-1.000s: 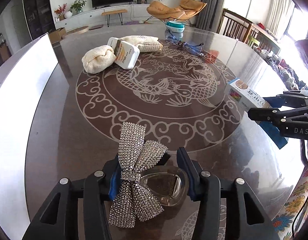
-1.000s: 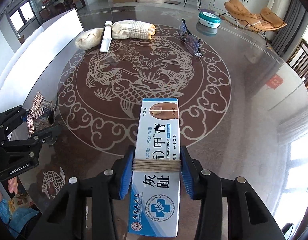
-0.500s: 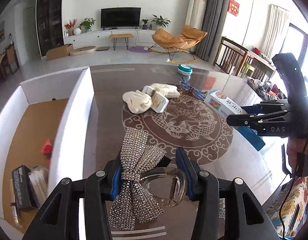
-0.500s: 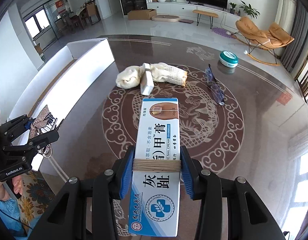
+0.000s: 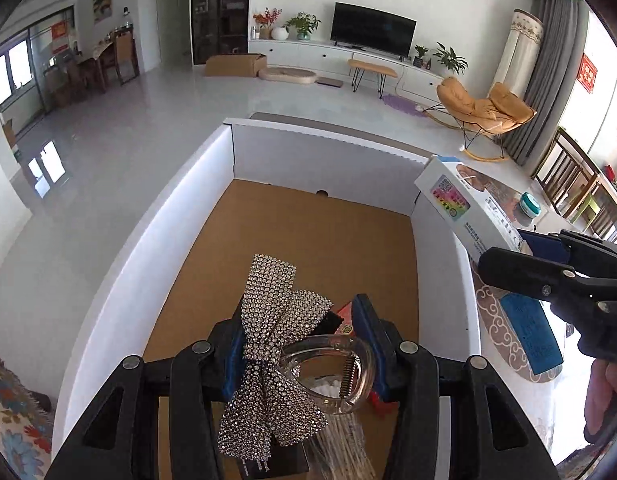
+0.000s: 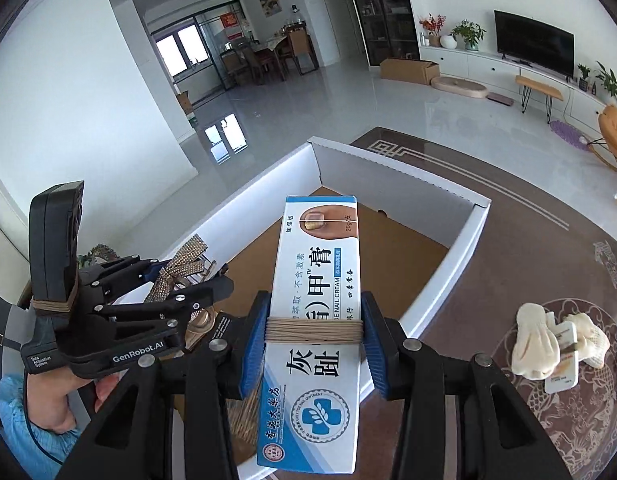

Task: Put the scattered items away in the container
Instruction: 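Carry both items over the white box and open both grippers to release, then move both grippers back over the table toward the remaining items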

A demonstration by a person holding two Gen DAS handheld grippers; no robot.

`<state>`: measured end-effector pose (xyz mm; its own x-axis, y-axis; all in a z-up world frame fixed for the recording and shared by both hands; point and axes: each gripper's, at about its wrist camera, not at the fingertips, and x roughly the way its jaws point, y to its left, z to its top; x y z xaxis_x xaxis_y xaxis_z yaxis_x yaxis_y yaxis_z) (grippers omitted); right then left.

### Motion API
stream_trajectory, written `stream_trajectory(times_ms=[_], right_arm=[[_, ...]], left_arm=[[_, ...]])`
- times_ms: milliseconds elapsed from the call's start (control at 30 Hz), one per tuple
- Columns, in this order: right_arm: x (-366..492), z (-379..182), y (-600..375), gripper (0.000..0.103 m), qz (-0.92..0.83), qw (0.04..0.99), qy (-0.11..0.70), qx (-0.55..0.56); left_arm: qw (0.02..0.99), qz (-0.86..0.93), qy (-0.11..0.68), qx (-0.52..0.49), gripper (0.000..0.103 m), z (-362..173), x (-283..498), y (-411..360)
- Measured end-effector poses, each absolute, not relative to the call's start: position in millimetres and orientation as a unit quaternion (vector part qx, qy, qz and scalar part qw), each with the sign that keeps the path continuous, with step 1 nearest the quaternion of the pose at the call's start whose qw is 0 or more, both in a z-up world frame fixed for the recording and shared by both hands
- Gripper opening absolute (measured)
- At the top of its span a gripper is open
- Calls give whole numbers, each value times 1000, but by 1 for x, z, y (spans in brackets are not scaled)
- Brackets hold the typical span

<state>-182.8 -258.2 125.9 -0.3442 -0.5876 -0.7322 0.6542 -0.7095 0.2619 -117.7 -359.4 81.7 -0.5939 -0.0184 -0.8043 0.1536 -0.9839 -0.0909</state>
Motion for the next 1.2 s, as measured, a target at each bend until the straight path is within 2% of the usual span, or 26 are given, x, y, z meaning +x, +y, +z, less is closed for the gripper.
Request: stream_trajectory(times_ms=[300, 367, 433, 500, 600, 667, 833, 1067, 1133, 1200], right_arm=[[-215, 72, -301, 45, -811, 357, 38, 461], [-220, 64, -302, 47, -811, 351, 34, 466], [-223, 61, -296, 55, -810, 348, 20, 471], [-220, 65, -286, 55, -815, 352, 7, 461], [-212, 76, -262, 57, -828, 358, -1, 432], [-204, 84, -237, 71, -838, 356, -6, 413], [-177, 82, -146, 89, -869, 318, -11, 378], [-135, 17, 20, 92, -885, 188, 21, 426], [-123, -1, 58, 92, -884, 156, 40, 438], [-109, -12, 88, 92, -885, 132, 59, 442]], left_arm=[[69, -862, 89, 494, 50, 28, -148, -375], [79, -856, 84, 504, 53, 21, -151, -377], [85, -855, 78, 505, 61, 18, -150, -376], [94, -855, 71, 505, 68, 19, -147, -374], [104, -857, 58, 501, 69, 25, -139, -365], [104, -862, 49, 493, 69, 33, -132, -355], [74, -885, 9, 459, 71, 65, -106, -305], [-23, -912, -15, 410, 94, 105, -42, -199], [-55, -911, -17, 409, 102, 102, -30, -166], [-80, -905, -17, 416, 102, 85, -22, -133]])
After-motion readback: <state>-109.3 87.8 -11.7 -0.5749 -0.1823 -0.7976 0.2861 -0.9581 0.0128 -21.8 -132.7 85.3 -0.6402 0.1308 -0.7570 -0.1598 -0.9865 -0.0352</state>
